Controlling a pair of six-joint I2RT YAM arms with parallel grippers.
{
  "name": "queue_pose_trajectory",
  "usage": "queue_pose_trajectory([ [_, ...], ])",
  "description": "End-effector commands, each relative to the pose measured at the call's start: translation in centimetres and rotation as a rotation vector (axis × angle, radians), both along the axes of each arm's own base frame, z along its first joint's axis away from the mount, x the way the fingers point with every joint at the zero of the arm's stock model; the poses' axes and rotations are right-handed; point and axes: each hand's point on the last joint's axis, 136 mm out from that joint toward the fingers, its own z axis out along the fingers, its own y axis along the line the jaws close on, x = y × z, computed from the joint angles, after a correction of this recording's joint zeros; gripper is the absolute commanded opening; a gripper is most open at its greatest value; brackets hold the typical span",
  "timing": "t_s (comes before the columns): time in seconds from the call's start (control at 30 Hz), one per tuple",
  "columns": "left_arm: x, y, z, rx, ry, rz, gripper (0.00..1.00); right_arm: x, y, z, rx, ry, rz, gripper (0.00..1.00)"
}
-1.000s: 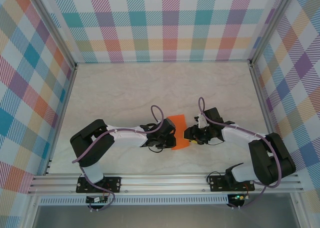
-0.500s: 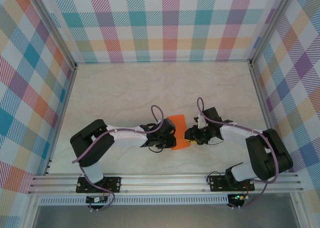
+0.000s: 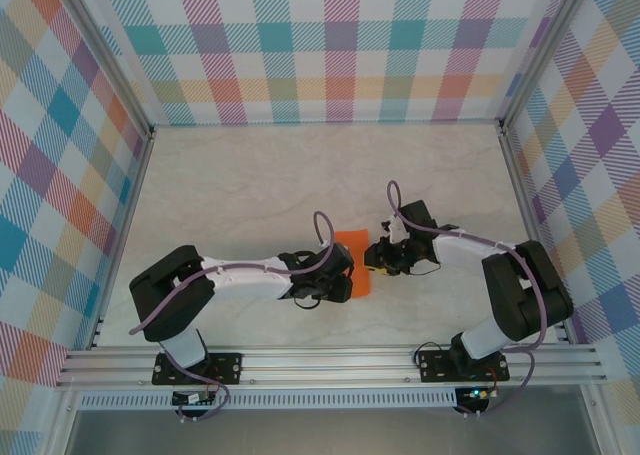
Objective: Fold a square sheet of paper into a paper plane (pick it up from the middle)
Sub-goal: Third fold the triangle at the center of the table.
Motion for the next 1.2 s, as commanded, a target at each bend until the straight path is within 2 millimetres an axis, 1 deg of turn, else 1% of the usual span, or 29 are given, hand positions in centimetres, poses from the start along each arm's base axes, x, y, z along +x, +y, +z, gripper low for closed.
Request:
queue_pose_trajectory([
  [0.0, 0.2, -0.4, 2.1, 0.019, -0.083, -0.052, 0.33, 0.1, 1.0, 0.7, 0.047, -0.001, 0.034, 0.29],
  [0.13, -0.2, -0.8, 2.4, 0.022, -0.107, -0.064, 0.36, 0.3, 1.1, 0.6, 0.056, 0.008, 0.024, 0.29],
  [0.2, -0.4, -1.1, 2.6, 0.022, -0.119, -0.083, 0.34, 0.3, 1.1, 0.4, 0.055, 0.015, 0.025, 0.29],
  [0.23, -0.4, -1.3, 2.7, 0.023, -0.128, -0.091, 0.35, 0.3, 1.2, 0.2, 0.053, 0.022, 0.022, 0.3],
  [0.3, -0.6, -1.7, 2.8, 0.024, -0.143, -0.114, 0.42, 0.4, 1.4, 0.3, 0.068, 0.027, 0.023, 0.3],
  [0.37, -1.0, -2.5, 2.8, 0.036, -0.163, -0.146, 0.45, 0.5, 1.5, 0.4, 0.073, 0.023, 0.02, 0.3],
  [0.47, -1.5, -3.6, 2.8, 0.076, -0.203, -0.191, 0.55, 0.6, 1.6, 0.7, 0.084, 0.02, 0.014, 0.3],
  [0.5, -1.8, -3.3, 2.3, 0.121, -0.202, -0.204, 0.59, 0.7, 1.6, 0.8, 0.086, 0.017, 0.011, 0.3],
  [0.6, -2.0, -3.8, 1.9, 0.182, -0.234, -0.223, 0.66, 0.7, 1.6, 0.8, 0.088, 0.019, 0.012, 0.31],
  [0.73, -1.9, -3.7, 1.4, 0.28, -0.285, -0.231, 0.69, 0.7, 1.6, 0.9, 0.09, 0.018, 0.012, 0.31],
  [0.83, -1.6, -3.4, 1.4, 0.336, -0.326, -0.211, 0.69, 0.7, 1.7, 1.0, 0.091, 0.018, 0.014, 0.31],
  [0.93, -1.3, -3.2, 1.6, 0.36, -0.358, -0.191, 0.66, 0.7, 1.6, 1.0, 0.087, 0.019, 0.013, 0.31],
  [1.07, -0.8, -2.9, 2.2, 0.359, -0.392, -0.159, 0.53, 0.7, 1.6, 1.0, 0.084, 0.018, 0.014, 0.31],
  [1.17, -0.6, -3.1, 2.5, 0.352, -0.405, -0.159, 0.43, 0.7, 1.6, 1.0, 0.083, 0.02, 0.014, 0.32],
])
